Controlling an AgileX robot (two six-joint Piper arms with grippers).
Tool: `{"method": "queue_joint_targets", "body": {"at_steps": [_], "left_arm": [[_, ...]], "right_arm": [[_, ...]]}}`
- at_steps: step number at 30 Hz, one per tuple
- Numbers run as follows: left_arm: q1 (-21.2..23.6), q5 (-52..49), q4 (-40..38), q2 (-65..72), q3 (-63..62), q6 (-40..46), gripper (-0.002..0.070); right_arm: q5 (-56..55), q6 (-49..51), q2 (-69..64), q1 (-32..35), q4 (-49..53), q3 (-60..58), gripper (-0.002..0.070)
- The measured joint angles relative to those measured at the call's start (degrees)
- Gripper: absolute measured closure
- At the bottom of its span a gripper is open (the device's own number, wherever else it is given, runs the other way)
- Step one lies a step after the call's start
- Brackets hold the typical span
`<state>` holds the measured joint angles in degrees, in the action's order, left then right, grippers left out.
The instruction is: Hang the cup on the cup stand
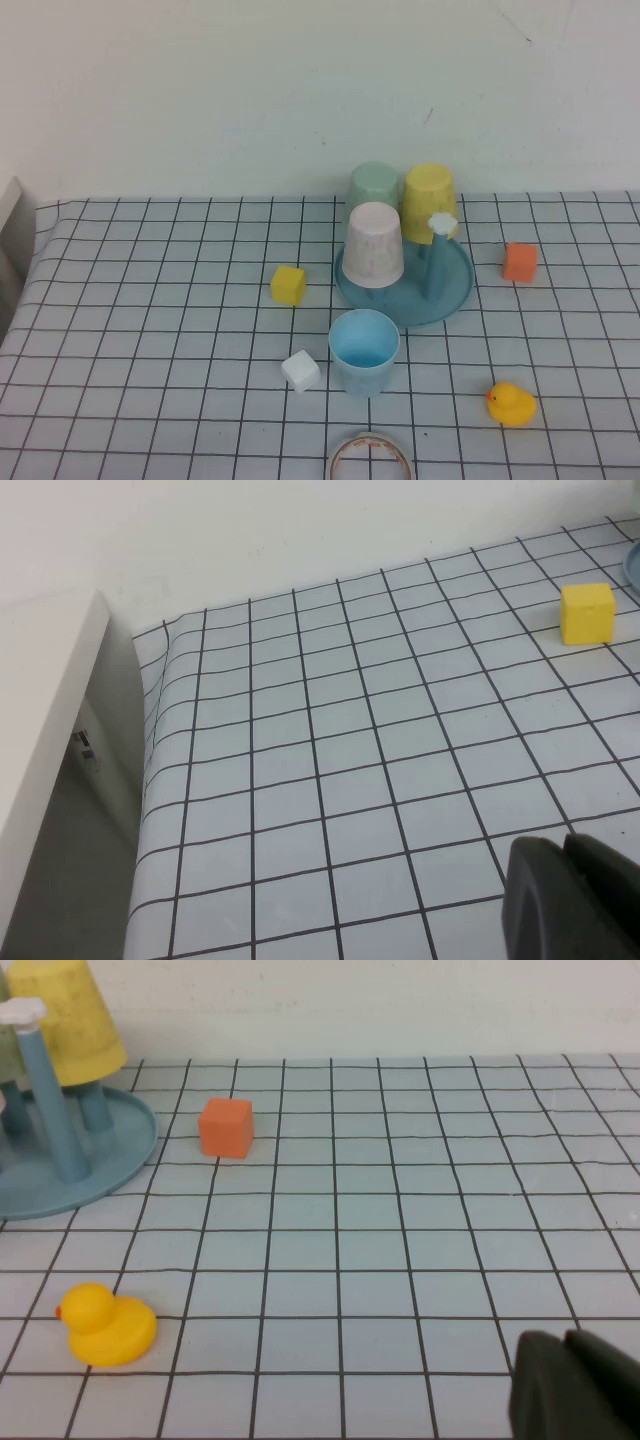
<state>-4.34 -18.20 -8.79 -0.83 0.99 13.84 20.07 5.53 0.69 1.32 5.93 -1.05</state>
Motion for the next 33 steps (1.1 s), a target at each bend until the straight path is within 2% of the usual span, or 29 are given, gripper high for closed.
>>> {"method": "queue_joint_targets", "body": {"at_steps": [33], "left_arm": [[0.0,0.0,0.0,0.0,0.0,0.0,0.0676]], "right_arm": [[0.0,-0.9,0.0,0.0,1.8,0.0,0.0678]]}}
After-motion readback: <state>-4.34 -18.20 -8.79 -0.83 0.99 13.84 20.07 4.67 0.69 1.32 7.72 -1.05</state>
